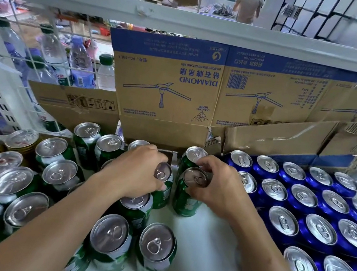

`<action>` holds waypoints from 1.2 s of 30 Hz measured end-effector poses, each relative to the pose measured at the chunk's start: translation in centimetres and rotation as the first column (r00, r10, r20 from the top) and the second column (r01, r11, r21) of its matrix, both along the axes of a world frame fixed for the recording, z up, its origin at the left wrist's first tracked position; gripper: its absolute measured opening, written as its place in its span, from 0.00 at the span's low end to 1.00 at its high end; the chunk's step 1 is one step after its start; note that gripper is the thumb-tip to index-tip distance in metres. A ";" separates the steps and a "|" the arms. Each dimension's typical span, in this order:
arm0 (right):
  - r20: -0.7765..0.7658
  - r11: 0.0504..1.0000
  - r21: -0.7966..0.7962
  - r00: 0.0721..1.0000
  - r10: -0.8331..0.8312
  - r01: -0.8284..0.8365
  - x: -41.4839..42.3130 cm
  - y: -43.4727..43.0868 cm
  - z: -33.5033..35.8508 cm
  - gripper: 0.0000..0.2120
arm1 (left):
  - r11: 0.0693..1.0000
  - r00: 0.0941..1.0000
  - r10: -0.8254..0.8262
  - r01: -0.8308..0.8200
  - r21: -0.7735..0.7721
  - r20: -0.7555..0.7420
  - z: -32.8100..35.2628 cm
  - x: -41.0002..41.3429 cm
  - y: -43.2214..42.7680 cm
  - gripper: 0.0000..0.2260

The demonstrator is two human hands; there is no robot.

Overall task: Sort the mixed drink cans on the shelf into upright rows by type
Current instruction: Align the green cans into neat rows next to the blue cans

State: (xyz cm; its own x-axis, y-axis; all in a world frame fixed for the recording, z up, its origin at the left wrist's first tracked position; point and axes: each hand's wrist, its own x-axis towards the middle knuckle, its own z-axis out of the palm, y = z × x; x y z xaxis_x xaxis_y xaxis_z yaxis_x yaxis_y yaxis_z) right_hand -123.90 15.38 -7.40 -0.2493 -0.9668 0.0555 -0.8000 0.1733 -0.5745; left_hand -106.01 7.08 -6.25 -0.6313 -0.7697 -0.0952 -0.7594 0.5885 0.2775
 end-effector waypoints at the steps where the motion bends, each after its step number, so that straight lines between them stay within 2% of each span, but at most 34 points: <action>1: -0.007 1.000 0.004 1.000 0.010 -0.010 -0.1 0.0 0.0 0.27 | 1.000 1.000 0.002 -0.002 0.000 -0.009 0.2 0.0 0.1 0.22; 6: -0.018 0.996 0.068 0.998 0.059 -0.058 -0.6 0.1 0.5 0.32 | 1.000 0.996 0.010 -0.011 -0.019 -0.086 2.3 0.0 0.5 0.25; 9: -0.017 0.993 0.087 0.997 0.080 -0.079 -0.8 0.3 0.6 0.37 | 0.998 0.980 0.018 -0.030 -0.055 -0.200 4.0 0.5 0.7 0.28; 13: 0.037 0.991 0.111 0.997 0.064 -0.068 -1.0 0.6 0.4 0.41 | 0.992 0.937 -0.006 -0.037 -0.117 -0.349 5.9 0.9 1.4 0.27; 17: 0.045 0.992 0.094 0.996 0.080 -0.083 -1.1 1.1 0.4 0.39 | 0.994 0.912 -0.031 -0.013 -0.106 -0.409 7.0 1.2 2.4 0.26; 20: 0.058 0.996 0.052 0.996 0.073 -0.076 -1.4 1.9 0.6 0.32 | 0.997 0.897 -0.058 0.026 -0.078 -0.439 7.5 1.2 3.4 0.26; 24: 0.241 0.991 -0.023 0.961 0.133 -0.131 -1.9 3.7 1.9 0.22 | 0.996 0.877 -0.086 0.083 -0.027 -0.474 8.3 0.5 4.7 0.29; 28: 0.440 0.954 -0.102 0.847 0.297 -0.282 -1.9 5.5 3.5 0.22 | 0.987 0.872 -0.105 0.151 0.059 -0.479 7.9 -0.9 5.5 0.29; 30: 0.487 0.947 -0.103 0.814 0.316 -0.305 -1.9 6.2 4.0 0.25 | 0.982 0.880 -0.113 0.170 0.084 -0.462 7.3 -1.5 5.8 0.29; 33: 0.423 0.958 -0.083 0.860 0.285 -0.276 -1.7 7.0 4.1 0.30 | 0.974 0.875 -0.138 0.206 0.099 -0.464 6.3 -2.1 6.3 0.27; 36: 0.329 0.982 -0.065 0.925 0.191 -0.179 -1.1 7.5 3.5 0.29 | 0.963 0.877 -0.177 0.248 0.107 -0.447 5.5 -2.4 6.8 0.27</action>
